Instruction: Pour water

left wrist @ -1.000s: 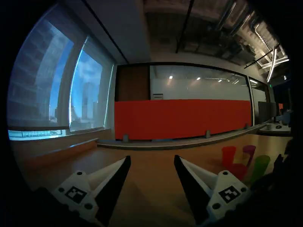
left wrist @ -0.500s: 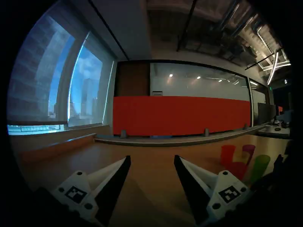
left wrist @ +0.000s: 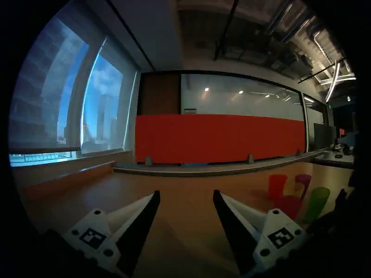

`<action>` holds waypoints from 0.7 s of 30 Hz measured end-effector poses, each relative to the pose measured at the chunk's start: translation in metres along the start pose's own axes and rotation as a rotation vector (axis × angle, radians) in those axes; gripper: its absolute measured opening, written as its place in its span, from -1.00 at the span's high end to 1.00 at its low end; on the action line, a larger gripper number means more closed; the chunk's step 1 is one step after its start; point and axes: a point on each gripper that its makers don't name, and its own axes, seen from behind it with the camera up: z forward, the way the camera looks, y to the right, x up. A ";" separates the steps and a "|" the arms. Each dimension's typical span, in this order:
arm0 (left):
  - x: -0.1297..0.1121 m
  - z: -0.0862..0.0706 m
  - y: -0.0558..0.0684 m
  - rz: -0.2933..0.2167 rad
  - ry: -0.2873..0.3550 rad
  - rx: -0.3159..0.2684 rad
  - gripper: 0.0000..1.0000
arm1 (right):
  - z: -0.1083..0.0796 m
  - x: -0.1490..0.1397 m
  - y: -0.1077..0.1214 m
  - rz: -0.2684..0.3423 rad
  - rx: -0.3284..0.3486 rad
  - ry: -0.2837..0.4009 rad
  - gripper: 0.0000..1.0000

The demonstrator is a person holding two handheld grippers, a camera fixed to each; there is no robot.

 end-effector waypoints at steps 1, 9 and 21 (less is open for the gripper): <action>-0.001 0.000 0.000 0.000 -0.003 0.000 -0.69 | 0.000 0.000 0.000 0.001 -0.001 0.000 -0.95; -0.007 0.003 0.001 0.002 -0.025 -0.003 -0.69 | -0.001 -0.004 0.003 0.004 -0.005 -0.001 -0.95; -0.010 0.004 0.002 0.005 -0.038 -0.007 -0.69 | -0.005 -0.007 0.007 0.010 -0.006 -0.001 -0.95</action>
